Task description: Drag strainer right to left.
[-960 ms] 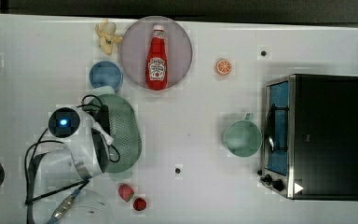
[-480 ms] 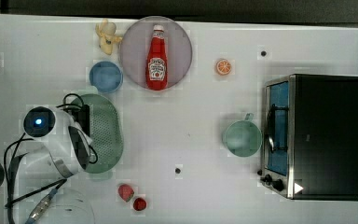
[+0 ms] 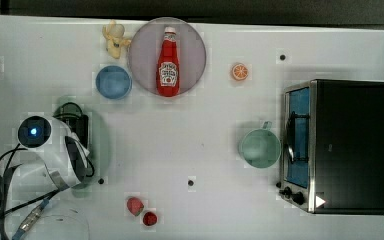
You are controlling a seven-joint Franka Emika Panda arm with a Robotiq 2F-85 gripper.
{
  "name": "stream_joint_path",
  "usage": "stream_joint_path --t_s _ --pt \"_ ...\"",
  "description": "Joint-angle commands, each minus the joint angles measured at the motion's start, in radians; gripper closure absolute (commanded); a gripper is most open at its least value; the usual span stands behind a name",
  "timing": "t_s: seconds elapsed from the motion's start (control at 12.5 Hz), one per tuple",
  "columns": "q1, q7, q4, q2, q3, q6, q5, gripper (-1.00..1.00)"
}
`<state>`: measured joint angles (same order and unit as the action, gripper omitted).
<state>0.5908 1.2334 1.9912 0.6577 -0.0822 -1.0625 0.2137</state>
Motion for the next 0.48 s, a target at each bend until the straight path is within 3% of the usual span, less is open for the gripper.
stream_joint_path --t_s 0.08,0.48 --pt "0.039 0.031 -0.075 0.02 -0.016 0.026 0.023 -1.0" --pt "0.065 0.034 -0.13 0.054 -0.013 0.031 0.04 -1.0"
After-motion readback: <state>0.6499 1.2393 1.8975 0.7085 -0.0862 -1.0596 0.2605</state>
